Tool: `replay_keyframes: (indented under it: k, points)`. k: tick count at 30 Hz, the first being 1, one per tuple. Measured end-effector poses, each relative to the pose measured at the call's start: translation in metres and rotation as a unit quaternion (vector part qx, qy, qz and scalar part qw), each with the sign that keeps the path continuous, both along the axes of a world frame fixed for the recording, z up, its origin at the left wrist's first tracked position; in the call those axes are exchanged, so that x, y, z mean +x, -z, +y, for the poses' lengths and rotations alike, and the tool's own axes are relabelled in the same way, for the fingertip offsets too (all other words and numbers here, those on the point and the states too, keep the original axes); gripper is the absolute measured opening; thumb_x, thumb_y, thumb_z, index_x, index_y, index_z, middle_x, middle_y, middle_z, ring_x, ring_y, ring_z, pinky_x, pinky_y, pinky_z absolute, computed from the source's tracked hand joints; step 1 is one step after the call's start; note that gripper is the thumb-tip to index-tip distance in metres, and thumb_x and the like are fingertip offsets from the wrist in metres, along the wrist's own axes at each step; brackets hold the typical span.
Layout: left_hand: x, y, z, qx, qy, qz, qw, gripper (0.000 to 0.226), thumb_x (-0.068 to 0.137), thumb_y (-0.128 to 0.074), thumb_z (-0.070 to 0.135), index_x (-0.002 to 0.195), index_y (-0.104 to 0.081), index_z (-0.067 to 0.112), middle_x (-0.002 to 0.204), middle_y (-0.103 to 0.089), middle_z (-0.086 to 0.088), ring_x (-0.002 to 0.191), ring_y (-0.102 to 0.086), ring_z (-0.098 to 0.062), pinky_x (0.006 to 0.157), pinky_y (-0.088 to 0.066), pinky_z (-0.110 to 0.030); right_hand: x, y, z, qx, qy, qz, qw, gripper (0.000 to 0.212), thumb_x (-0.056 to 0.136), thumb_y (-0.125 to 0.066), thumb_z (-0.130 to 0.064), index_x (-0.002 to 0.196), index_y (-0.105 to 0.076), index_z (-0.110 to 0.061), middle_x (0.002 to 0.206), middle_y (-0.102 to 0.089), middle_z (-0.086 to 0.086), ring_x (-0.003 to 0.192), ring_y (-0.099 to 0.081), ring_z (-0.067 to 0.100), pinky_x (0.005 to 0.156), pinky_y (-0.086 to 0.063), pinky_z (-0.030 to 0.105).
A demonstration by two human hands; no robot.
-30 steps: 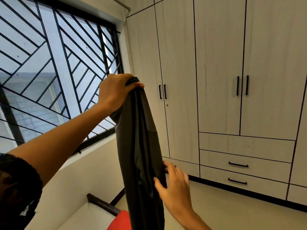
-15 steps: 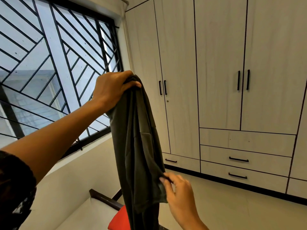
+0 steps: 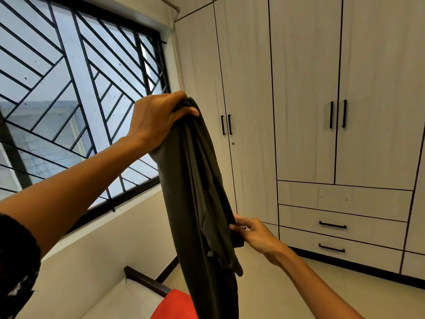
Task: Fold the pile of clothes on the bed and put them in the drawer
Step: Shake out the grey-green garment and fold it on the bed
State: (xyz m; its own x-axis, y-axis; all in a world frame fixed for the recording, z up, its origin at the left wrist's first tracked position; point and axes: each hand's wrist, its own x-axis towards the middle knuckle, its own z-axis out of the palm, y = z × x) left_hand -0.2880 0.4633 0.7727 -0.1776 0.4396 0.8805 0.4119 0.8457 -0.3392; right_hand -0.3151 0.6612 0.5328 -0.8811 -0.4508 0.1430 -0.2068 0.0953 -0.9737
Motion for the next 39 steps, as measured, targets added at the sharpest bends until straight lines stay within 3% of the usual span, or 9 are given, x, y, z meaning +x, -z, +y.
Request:
replay_keyframes:
  k: [2, 5, 8, 16, 20, 29, 34, 37, 39]
  points:
    - [0.001, -0.002, -0.001, 0.005, 0.008, 0.002, 1.0, 0.032, 0.087, -0.061, 0.032, 0.092, -0.067, 0.0, 0.074, -0.068, -0.016, 0.065, -0.065, -0.03, 0.066, -0.041, -0.027, -0.008, -0.005, -0.001, 0.022, -0.028, -0.009, 0.999, 0.029, 0.096, -0.05, -0.018, 0.118, -0.064, -0.029, 0.119, -0.064, -0.012, 0.117, -0.055, 0.013, 0.104, -0.039, 0.037]
    - [0.002, -0.002, -0.003, 0.006, 0.017, -0.004, 1.0, 0.04, 0.088, -0.055, 0.038, 0.093, -0.067, 0.0, 0.075, -0.068, -0.016, 0.065, -0.065, -0.029, 0.067, -0.043, -0.027, -0.015, -0.011, -0.007, 0.017, -0.055, -0.021, 0.998, 0.021, 0.096, -0.05, -0.018, 0.102, -0.069, -0.025, 0.091, -0.072, -0.012, 0.096, -0.065, 0.01, 0.09, -0.05, 0.028]
    - [0.003, -0.002, -0.009, 0.003, 0.0, -0.001, 1.0, 0.04, 0.087, -0.056, 0.04, 0.091, -0.067, 0.001, 0.072, -0.068, -0.015, 0.063, -0.064, -0.028, 0.066, -0.04, -0.027, -0.019, -0.013, -0.01, 0.005, -0.045, -0.017, 0.999, 0.018, 0.094, -0.052, -0.02, 0.096, -0.071, -0.019, 0.09, -0.072, -0.003, 0.092, -0.066, 0.016, 0.082, -0.053, 0.026]
    - [0.011, 0.013, -0.061, 0.05, -0.102, -0.145, 0.983, 0.032, 0.085, -0.063, 0.038, 0.094, -0.067, 0.008, 0.071, -0.057, -0.005, 0.071, -0.054, -0.021, 0.068, -0.033, -0.029, -0.046, -0.026, 0.029, 0.034, 0.168, 0.07, 0.983, 0.013, 0.088, -0.061, -0.01, 0.081, -0.069, -0.017, 0.081, -0.067, 0.004, 0.08, -0.062, 0.02, 0.061, -0.048, 0.02]
    - [0.005, 0.036, -0.096, 0.05, -0.15, -0.276, 0.948, 0.034, 0.084, -0.062, 0.041, 0.094, -0.068, 0.009, 0.083, -0.067, -0.013, 0.083, -0.061, -0.028, 0.07, -0.041, -0.034, -0.055, -0.043, 0.039, 0.101, 0.226, 0.156, 0.956, 0.012, 0.083, -0.068, -0.006, 0.094, -0.072, -0.006, 0.081, -0.064, 0.0, 0.077, -0.058, 0.011, 0.066, -0.045, 0.019]
    - [-0.021, 0.089, -0.151, 0.049, -0.353, -0.352, 0.865, 0.045, 0.087, -0.054, 0.053, 0.117, -0.063, 0.021, 0.112, -0.064, -0.011, 0.107, -0.055, -0.029, 0.074, -0.034, -0.03, -0.072, -0.046, -0.002, 0.285, 0.245, 0.276, 0.885, 0.015, 0.087, -0.061, -0.003, 0.099, -0.07, -0.003, 0.099, -0.068, 0.015, 0.088, -0.06, 0.022, 0.081, -0.046, 0.029]
    - [-0.049, 0.113, -0.156, 0.177, -0.243, -0.438, 0.847, 0.038, 0.083, -0.069, 0.026, 0.112, -0.06, 0.004, 0.099, -0.059, -0.011, 0.098, -0.057, -0.027, 0.082, -0.044, -0.034, -0.084, -0.036, -0.012, 0.322, 0.301, 0.292, 0.849, 0.016, 0.088, -0.056, 0.002, 0.098, -0.068, -0.002, 0.098, -0.065, 0.016, 0.088, -0.059, 0.026, 0.073, -0.041, 0.027]
    - [-0.055, 0.125, -0.15, 0.267, -0.16, -0.428, 0.849, 0.026, 0.084, -0.069, 0.017, 0.102, -0.059, 0.001, 0.095, -0.056, -0.012, 0.089, -0.054, -0.024, 0.066, -0.044, -0.019, -0.081, -0.031, -0.015, 0.305, 0.35, 0.292, 0.836, 0.019, 0.087, -0.054, 0.006, 0.101, -0.067, -0.001, 0.101, -0.064, 0.017, 0.09, -0.059, 0.028, 0.075, -0.041, 0.025]
    - [-0.052, 0.137, -0.152, 0.319, -0.104, -0.424, 0.841, 0.022, 0.09, -0.061, 0.02, 0.101, -0.058, 0.002, 0.093, -0.057, -0.014, 0.083, -0.056, -0.025, 0.065, -0.049, -0.026, -0.072, -0.023, -0.018, 0.296, 0.37, 0.284, 0.834, 0.022, 0.086, -0.055, 0.008, 0.102, -0.066, -0.001, 0.102, -0.064, 0.018, 0.092, -0.058, 0.029, 0.076, -0.041, 0.025]
